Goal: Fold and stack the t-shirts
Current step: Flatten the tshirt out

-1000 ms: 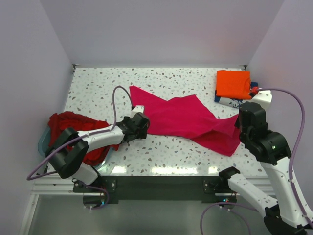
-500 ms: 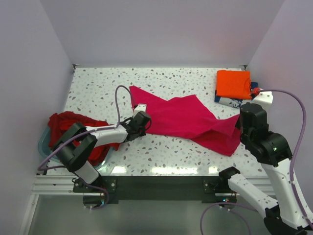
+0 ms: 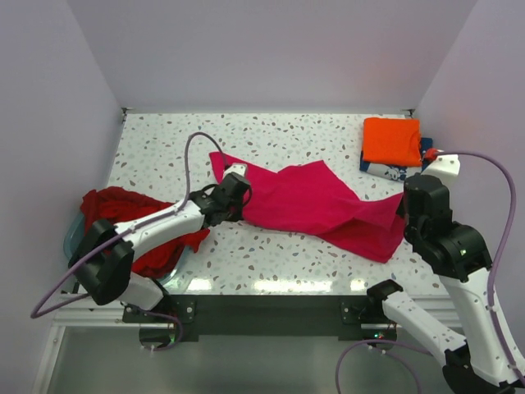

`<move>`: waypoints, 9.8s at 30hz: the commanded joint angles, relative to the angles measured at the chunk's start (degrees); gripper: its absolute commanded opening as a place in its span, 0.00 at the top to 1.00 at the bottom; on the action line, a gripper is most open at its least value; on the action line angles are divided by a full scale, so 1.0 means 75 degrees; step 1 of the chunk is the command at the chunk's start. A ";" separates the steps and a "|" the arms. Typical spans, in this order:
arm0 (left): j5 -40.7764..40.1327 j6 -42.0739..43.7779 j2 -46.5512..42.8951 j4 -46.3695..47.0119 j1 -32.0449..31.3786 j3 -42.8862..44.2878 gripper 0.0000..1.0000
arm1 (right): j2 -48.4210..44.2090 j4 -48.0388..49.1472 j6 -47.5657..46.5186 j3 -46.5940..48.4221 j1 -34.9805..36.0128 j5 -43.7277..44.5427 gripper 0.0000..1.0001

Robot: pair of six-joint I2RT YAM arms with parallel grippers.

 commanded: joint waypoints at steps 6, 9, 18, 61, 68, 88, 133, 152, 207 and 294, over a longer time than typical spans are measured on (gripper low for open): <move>0.1370 0.0400 -0.1125 -0.0997 0.0205 -0.0087 0.69 | -0.0009 -0.0190 -0.0084 0.0444 -0.0032 0.0407 1.00; 0.1336 0.0600 -0.0575 -0.0810 0.0440 0.0181 0.59 | 0.0015 -0.0190 -0.0014 0.0479 -0.0032 0.0337 1.00; 0.0411 0.0776 0.0366 -0.0867 0.0511 0.1133 0.57 | -0.0172 -0.0448 -0.0049 0.0562 -0.0032 0.0360 1.00; -0.1829 0.0342 0.1465 0.1570 -0.2149 -0.0462 0.60 | -0.0454 -0.0249 0.0232 -0.0060 -0.0032 -0.0168 1.00; -0.1514 0.0845 0.0939 0.1105 -0.2149 -0.0475 1.00 | -0.0443 -0.0319 0.0209 0.0057 -0.0032 -0.0156 1.00; 0.2133 0.3797 0.0900 -0.1512 -0.1133 0.1318 1.00 | 0.0132 -0.0296 0.0080 0.1077 -0.0032 -0.0050 1.00; -0.2343 -0.2154 0.0094 -0.0810 -0.4845 -0.0415 0.27 | -0.0232 -0.0284 0.0256 0.0456 -0.0032 -0.0285 1.00; -0.2087 -0.0549 0.0727 0.0961 -0.3521 -0.0861 0.32 | -0.0384 -0.0530 0.0197 0.0655 -0.0032 -0.0121 1.00; 0.1875 0.0999 -0.2521 -0.0948 -0.1858 -0.1259 0.84 | 0.0987 -0.0062 -0.1245 0.2074 -0.0032 0.2422 1.00; 0.1744 -0.2014 -0.2637 0.1723 0.0088 -0.2338 0.88 | 0.1022 0.0395 -0.0694 0.0725 -0.0056 0.1309 1.00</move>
